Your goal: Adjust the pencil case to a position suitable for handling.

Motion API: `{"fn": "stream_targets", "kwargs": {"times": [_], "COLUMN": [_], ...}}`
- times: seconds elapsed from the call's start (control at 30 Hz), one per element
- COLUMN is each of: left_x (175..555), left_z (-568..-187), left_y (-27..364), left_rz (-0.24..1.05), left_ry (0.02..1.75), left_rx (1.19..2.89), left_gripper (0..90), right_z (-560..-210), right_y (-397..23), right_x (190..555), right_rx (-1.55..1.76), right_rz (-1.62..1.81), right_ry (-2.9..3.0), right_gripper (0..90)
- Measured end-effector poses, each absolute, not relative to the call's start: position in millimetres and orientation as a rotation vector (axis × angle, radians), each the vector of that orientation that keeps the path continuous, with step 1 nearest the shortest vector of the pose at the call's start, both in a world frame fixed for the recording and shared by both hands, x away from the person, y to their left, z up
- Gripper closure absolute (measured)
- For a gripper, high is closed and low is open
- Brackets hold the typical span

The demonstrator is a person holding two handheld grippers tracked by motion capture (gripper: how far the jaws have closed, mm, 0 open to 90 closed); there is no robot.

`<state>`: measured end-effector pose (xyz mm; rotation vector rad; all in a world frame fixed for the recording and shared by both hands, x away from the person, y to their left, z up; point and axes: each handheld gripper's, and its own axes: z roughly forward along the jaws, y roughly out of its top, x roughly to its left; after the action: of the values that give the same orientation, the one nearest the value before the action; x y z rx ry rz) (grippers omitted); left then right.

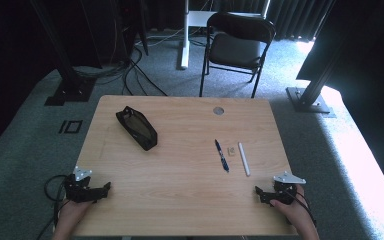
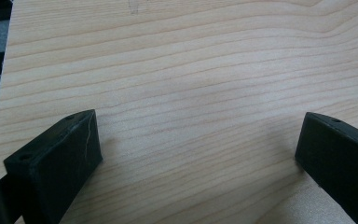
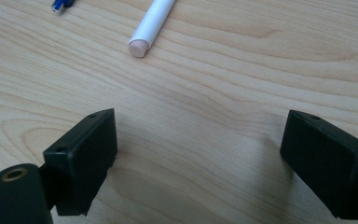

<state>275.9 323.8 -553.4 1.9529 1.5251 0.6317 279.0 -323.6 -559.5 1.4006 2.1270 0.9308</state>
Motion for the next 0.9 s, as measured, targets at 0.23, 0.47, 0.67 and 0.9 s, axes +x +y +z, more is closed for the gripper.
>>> {"fn": "stream_targets", "kwargs": {"times": [0.23,0.47,0.67,0.9], "left_x": [275.9,275.9,275.9,275.9], "left_z": [-553.4,-553.4,-553.4,-553.4], "left_y": [323.8,323.8,323.8,323.8], "left_rz": [0.632,0.631,0.631,0.631], "left_ry": [1.525,1.525,1.525,1.525], "left_rx": [1.953,1.953,1.953,1.953], "left_gripper": [0.4,0.4,0.4,0.4], "right_z": [-559.5,-559.5,-559.3,-555.6], "right_y": [-323.7,-323.7,-321.2,-314.6], "right_x": [279.1,279.2,281.8,288.5], "right_rx": [1.401,1.398,1.385,1.356], "right_rz": [0.931,0.93,0.932,0.938], "right_ry": [2.127,2.128,2.136,2.124], "right_gripper": [10.5,10.4,10.6,13.0]}}
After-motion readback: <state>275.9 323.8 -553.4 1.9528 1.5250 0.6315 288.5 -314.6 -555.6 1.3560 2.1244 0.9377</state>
